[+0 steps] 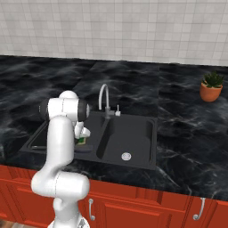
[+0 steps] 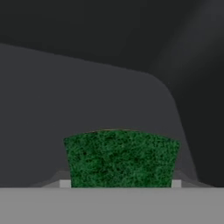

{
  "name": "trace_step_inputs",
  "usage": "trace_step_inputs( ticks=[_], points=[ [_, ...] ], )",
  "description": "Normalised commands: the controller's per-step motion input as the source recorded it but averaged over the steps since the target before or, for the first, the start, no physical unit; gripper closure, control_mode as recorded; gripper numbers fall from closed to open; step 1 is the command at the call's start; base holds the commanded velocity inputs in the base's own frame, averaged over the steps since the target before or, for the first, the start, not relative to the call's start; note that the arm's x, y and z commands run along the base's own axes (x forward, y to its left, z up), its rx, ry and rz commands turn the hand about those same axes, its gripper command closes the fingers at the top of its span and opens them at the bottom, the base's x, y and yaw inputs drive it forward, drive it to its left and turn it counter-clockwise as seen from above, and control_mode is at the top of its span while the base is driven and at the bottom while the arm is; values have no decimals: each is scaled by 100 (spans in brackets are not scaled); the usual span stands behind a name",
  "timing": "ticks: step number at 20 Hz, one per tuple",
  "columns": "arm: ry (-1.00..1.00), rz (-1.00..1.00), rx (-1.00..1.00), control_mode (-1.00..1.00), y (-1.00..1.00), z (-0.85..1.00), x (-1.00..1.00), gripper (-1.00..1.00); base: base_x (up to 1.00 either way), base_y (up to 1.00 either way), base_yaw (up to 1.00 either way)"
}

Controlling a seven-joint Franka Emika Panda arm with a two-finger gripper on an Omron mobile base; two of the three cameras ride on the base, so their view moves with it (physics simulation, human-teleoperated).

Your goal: Pick the pan and sponge and place them into the sink. Then turn on the water.

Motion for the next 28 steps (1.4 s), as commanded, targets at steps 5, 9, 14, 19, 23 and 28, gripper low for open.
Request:
trace_step_inputs(
  ticks=[5, 9, 14, 19, 23, 28],
  points=[
    [0, 0, -5, -100, 11, -37, 20, 100, 0, 0, 0],
    [0, 0, -4, -100, 2, -11, 13, -100, 0, 0, 0],
    [-7, 0, 0, -100, -20, 26, 0, -100, 0, 0, 0],
    [-9, 0, 0, -100, -33, 50, 0, -100, 0, 0, 0],
    [-7, 0, 0, -100, -28, 46, 0, -100, 0, 0, 0],
    [-8, 0, 0, -100, -18, 43, 0, -100, 0, 0, 0]
  ],
)
